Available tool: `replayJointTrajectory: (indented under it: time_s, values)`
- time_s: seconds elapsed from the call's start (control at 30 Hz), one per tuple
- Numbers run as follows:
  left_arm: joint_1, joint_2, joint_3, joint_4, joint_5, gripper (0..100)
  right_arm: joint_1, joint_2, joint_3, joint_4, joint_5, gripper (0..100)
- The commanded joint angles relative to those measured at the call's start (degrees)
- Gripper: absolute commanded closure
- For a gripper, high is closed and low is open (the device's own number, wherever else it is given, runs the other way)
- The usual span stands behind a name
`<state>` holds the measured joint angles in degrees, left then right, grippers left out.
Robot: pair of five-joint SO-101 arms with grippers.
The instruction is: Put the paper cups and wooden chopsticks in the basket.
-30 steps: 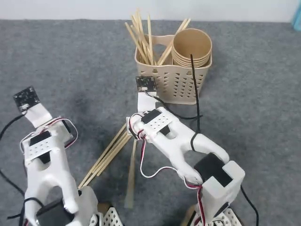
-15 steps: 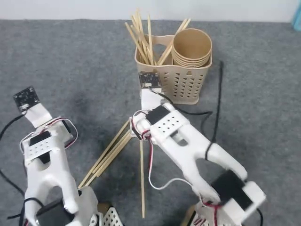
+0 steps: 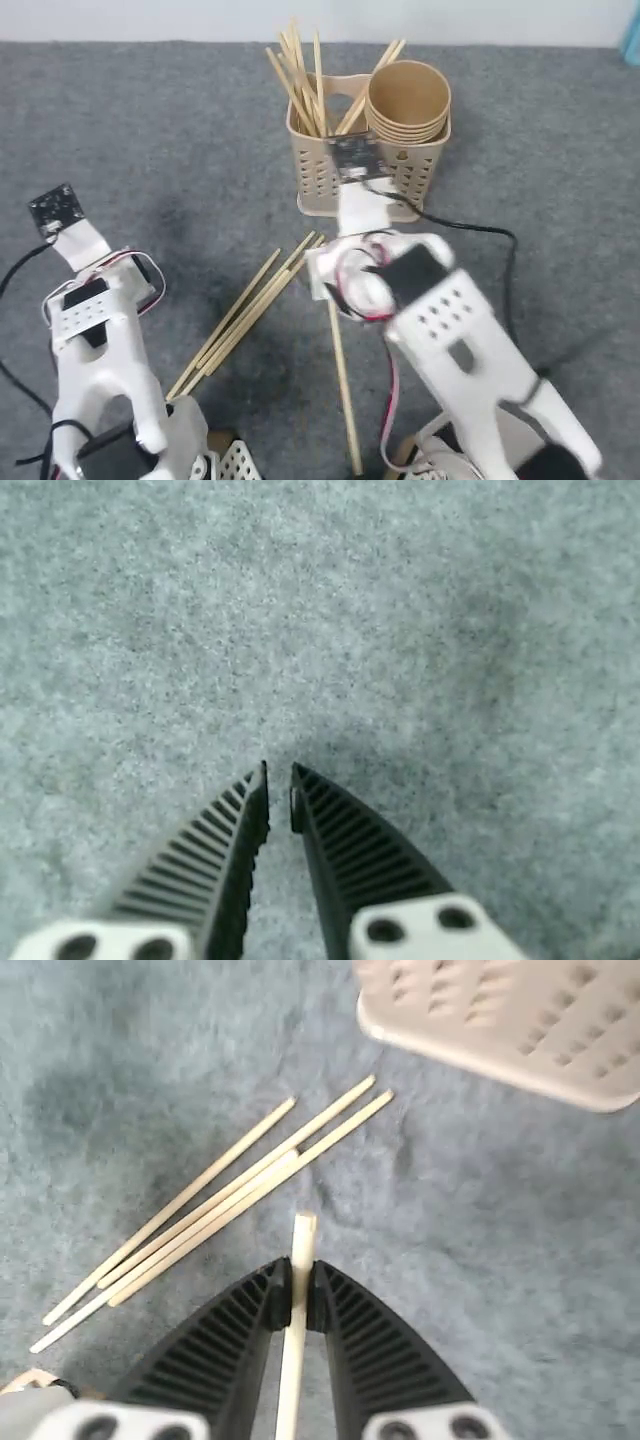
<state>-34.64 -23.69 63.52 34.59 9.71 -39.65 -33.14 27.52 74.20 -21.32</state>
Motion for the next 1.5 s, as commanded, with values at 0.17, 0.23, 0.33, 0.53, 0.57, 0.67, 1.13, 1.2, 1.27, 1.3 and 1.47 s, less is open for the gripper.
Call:
replayJointTrajectory:
  time_s: [0.17,0.23,0.33,0.53,0.57,0.67,1.13,1.2,1.27,1.3,1.47]
  values:
    - [0.1,-0.4,-2.4,0.0,-0.5,96,4.7,-13.3,17.5,-14.5,4.6,99.1]
    - [0.1,-0.4,-2.4,0.0,-0.5,96,7.1,-16.0,17.9,-19.6,4.6,99.1]
    - [0.1,-0.4,-2.4,0.0,-0.5,96,9.8,-19.5,16.2,-27.7,4.8,99.1]
    - [0.1,-0.4,-2.4,0.0,-0.5,96,12.3,-22.0,10.7,-46.0,5.9,99.1]
    - [0.1,-0.4,-2.4,0.0,-0.5,96,12.5,-22.0,9.5,-48.8,5.9,99.1]
    - [0.1,-0.4,-2.4,0.0,-0.5,96,13.5,-21.9,6.1,-58.1,6.5,99.1]
    - [0.2,-0.4,-2.4,0.0,-0.5,96,13.7,2.9,-21.3,-74.2,26.6,99.1]
    - [0.2,-0.4,-2.4,0.0,-0.5,96,13.8,8.2,-25.1,-75.6,27.3,99.1]
    - [0.2,-0.4,-2.4,0.0,-0.5,96,14.3,12.7,-27.7,-76.2,27.6,99.1]
    - [0.2,-0.4,-2.4,0.0,-0.5,96,15.2,14.6,-28.1,-76.3,27.5,99.1]
    - [0.2,-0.4,-2.4,0.0,-0.5,96,18.1,20.5,-25.0,-76.4,26.7,99.1]
